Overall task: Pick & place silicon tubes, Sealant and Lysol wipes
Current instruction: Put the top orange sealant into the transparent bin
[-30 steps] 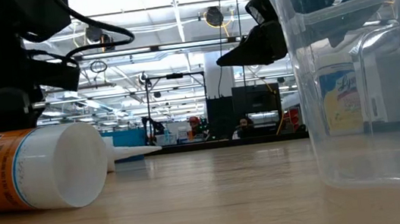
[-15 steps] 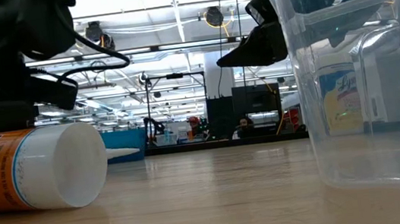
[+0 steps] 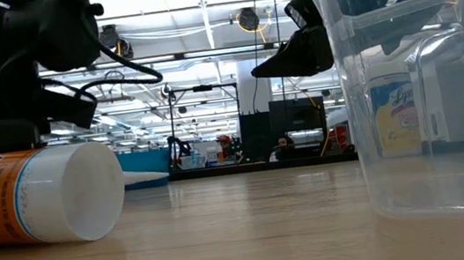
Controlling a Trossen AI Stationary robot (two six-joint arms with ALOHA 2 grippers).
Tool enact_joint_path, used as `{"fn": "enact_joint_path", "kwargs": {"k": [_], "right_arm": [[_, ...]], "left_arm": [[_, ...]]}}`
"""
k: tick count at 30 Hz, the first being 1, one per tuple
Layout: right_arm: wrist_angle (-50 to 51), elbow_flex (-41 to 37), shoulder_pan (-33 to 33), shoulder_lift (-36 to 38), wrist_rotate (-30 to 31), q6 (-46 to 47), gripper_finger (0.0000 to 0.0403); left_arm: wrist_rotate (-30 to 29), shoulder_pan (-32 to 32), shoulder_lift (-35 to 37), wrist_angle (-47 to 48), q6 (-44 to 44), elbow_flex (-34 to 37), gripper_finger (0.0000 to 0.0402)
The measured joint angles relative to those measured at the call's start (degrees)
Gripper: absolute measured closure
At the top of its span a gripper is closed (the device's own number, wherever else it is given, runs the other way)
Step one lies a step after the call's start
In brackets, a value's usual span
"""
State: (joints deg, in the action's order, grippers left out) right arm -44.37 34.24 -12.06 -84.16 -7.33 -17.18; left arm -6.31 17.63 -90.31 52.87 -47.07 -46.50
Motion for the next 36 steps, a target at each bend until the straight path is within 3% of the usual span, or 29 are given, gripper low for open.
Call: {"fn": "enact_joint_path", "kwargs": {"k": [5,13,18,24,28,33,36], "right_arm": [[0.0,0.0,0.0,0.0,0.0,0.5,0.0106],[-1.0,0.0,0.0,0.0,0.0,0.4,0.0106],[-1.7,0.0,-0.4,0.0,0.0,0.1,0.0106],[-1.7,0.0,-1.2,0.0,0.0,1.0,0.0106],[-1.7,0.0,-1.5,0.0,-0.1,1.4,0.0106],[-1.7,0.0,-1.5,0.0,-0.2,1.5,0.0106],[-1.7,0.0,-1.5,0.0,-0.2,1.5,0.0106]], "left_arm": [[-3.8,0.0,0.2,5.4,3.9,-3.6,0.0192],[-4.5,0.0,0.3,9.0,6.0,-4.4,0.0193],[-8.7,-0.4,4.6,12.3,6.0,-4.1,0.0193],[-14.7,-2.9,14.9,3.5,8.3,-1.4,0.0193],[-15.5,-6.3,19.8,-2.8,10.7,4.2,0.0193],[-12.4,-13.1,22.7,-8.5,9.5,13.6,0.0194],[-7.9,-16.3,22.9,-17.3,10.1,18.1,0.0194]]}}
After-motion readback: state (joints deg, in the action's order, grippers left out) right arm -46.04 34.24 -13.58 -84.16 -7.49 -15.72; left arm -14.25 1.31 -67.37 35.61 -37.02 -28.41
